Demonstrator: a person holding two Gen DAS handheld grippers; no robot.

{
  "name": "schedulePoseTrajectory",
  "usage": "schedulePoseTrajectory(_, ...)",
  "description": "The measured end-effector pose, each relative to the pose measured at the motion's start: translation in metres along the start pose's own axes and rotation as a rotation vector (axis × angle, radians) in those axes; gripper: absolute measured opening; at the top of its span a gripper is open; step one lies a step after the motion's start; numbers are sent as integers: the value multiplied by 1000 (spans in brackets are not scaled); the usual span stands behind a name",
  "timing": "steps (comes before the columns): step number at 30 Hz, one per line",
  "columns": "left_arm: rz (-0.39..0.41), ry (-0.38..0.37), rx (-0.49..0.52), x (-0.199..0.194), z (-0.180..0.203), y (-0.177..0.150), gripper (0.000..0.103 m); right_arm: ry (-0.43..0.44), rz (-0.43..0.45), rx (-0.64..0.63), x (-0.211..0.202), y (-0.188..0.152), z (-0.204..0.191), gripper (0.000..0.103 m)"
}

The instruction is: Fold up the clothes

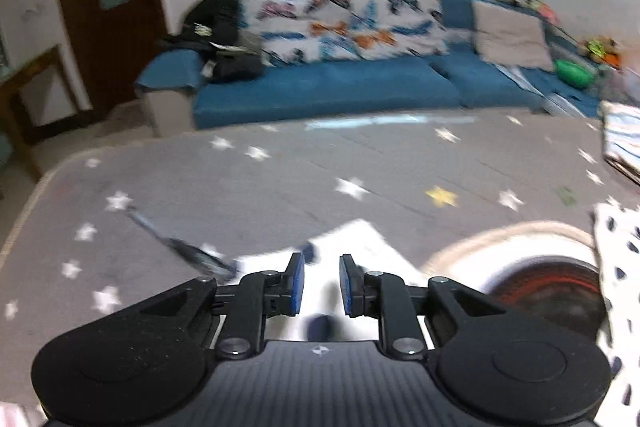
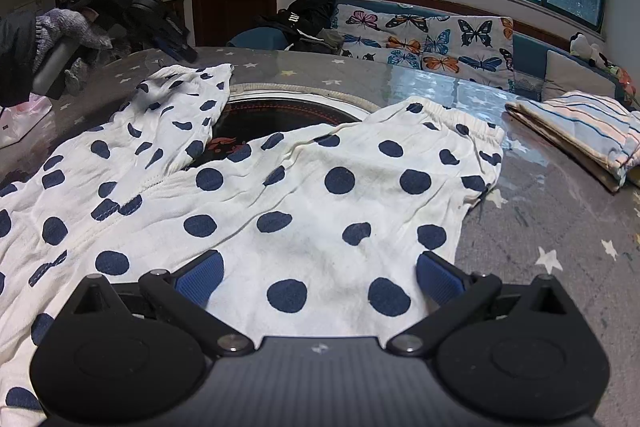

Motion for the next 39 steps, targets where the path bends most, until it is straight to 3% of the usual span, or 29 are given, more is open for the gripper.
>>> schedulePoseTrajectory(7,-5,73,69,26,3,-8,23,1,0,1,0,0,-1,103)
schedulePoseTrajectory(10,0,121,52,27,-11,-9,23,1,1,1,0,0,-1,103)
schedulePoseTrajectory(12,0,110,3,20,-20,-11,23,0,1,1,0,0,-1,103)
schedulePoseTrajectory(18,15,14,-32,-38,-24,-41,27,0,1,1,0,0,-1,103)
schedulePoseTrajectory(23,-78,-110,-96,-88,-18,-118,37,-2,-1,-1,0,0,-1,103)
schedulePoseTrajectory(30,-160,-281,-238,-153,2,-213,37,-5,-4,-8,-2,2,-3,103)
schedulePoseTrajectory(39,-164,-336,-299,-164,28,-244,34,16,61,-51,-58,6,-31,99)
Point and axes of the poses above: each gripper's, at about its wrist camera, not at the fingertips, and x roughly the way its jaws point, z to its right, y to its top, the point moved 10 cm from there along x, roughly the way its jaws point, and after that the axes turned 7 degrees about -z, right-handed, at the moved point
